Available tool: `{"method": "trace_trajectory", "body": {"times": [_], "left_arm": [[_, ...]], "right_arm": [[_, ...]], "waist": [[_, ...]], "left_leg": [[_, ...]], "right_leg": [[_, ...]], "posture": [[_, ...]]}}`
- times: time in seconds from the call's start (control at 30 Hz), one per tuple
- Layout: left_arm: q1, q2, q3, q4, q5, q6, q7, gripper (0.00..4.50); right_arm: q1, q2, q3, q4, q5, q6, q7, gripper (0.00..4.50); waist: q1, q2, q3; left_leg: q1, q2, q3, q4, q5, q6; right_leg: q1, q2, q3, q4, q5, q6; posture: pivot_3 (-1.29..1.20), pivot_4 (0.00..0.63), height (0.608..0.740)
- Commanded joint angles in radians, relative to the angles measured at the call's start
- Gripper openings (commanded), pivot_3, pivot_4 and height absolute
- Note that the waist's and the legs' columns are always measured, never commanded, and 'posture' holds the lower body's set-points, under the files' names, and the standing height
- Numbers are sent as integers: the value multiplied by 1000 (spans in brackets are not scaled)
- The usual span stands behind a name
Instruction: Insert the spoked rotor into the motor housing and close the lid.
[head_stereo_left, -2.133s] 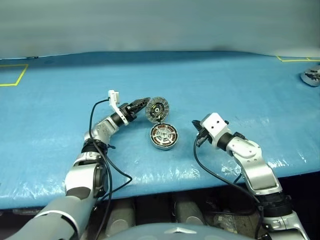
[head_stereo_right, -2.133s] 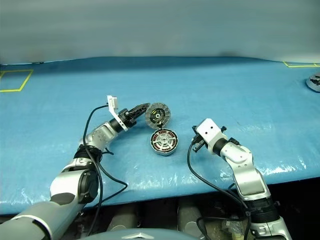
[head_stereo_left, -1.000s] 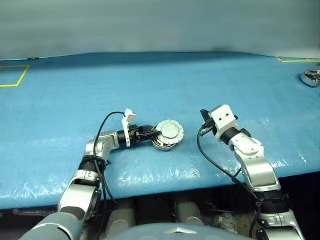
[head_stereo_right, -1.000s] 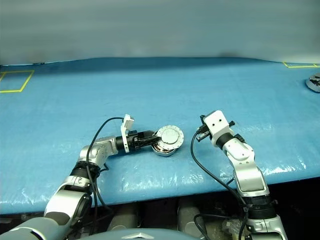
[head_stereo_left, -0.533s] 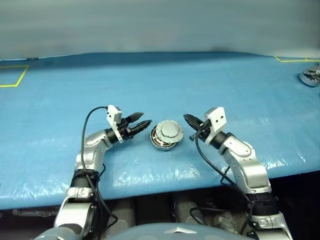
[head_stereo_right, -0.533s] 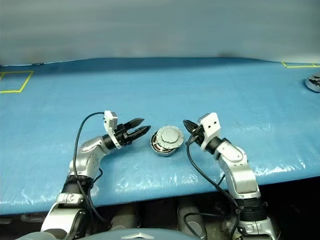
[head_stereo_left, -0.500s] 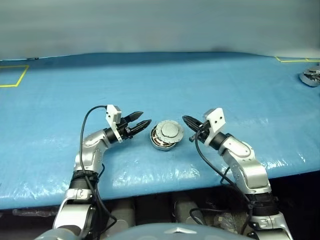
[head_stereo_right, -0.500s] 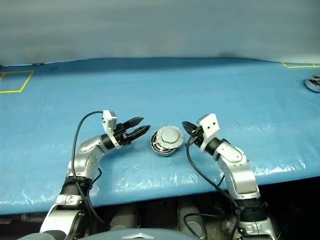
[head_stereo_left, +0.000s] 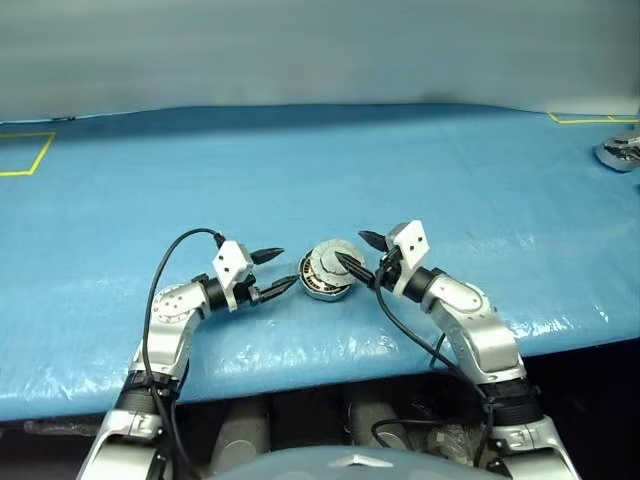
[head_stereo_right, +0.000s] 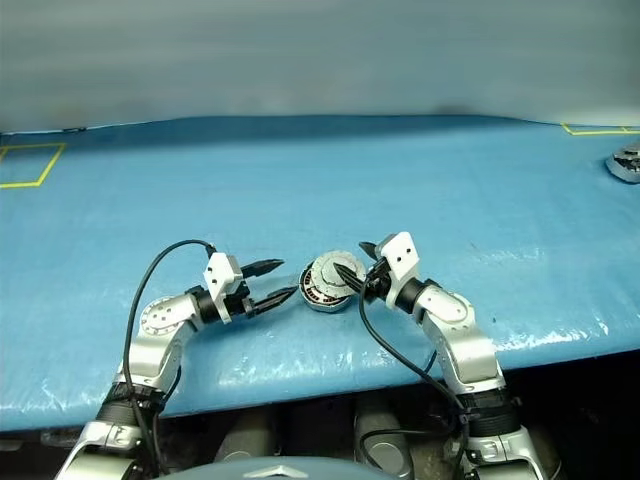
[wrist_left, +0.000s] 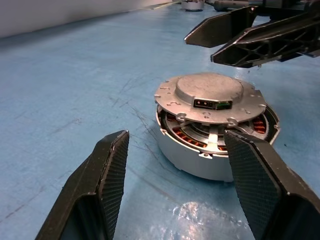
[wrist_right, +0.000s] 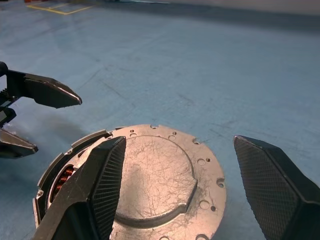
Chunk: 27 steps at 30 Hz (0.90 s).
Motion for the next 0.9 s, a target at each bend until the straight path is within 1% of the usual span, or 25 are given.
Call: {"method": "trace_trajectory", "body": {"times": [0.03,0.13,0.3,0.5,0.73,0.8,0.87,0.9], "left_arm": [[3,-24,6,-2,-20,-52,28,3215],[12,-45,12,-6,-49,-34,40,3215],[25,-59,0,0,-52,-47,42,3215],[25,-61,-1,16,-59,-54,40,3215],[23,-60,-2,27,-51,-64,49,3215],[22,-59,-3,29,-48,-68,52,3215],[22,-58,-3,32,-48,-72,54,3215],[21,-57,-3,33,-48,-72,55,3215]], "right_arm": [[-21,14,10,3,14,-12,18,3614],[-20,20,16,9,18,-1,23,3614],[-16,25,28,21,19,22,24,3614],[-8,16,64,30,-10,34,25,3614],[-17,24,69,48,-9,28,28,3614],[-19,17,78,46,-19,22,31,3964],[-21,20,83,46,-40,4,14,4462],[-22,19,87,47,-45,-1,14,4462]], "waist": [[2,0,0],[2,0,0],[1,0,0],[0,0,0],[-5,0,0],[-7,0,0],[-8,0,0],[-8,0,0]], "left_leg": [[0,0,0,0,0,0],[0,0,0,1,0,0],[0,0,0,0,0,0],[1,0,0,1,0,0],[1,0,0,0,0,0],[1,0,0,0,0,0],[1,0,0,0,0,0],[1,0,0,0,0,0]], "right_leg": [[0,0,0,0,0,0],[0,0,0,0,0,0],[0,0,0,0,0,0],[1,0,0,0,0,0],[1,0,0,0,0,0],[1,0,0,0,0,0],[1,0,0,0,0,0],[1,0,0,0,0,0]], "posture": [[0,150,740],[0,150,740],[0,150,740],[0,150,740],[0,150,740],[0,150,740],[0,150,740],[0,150,740]]}}
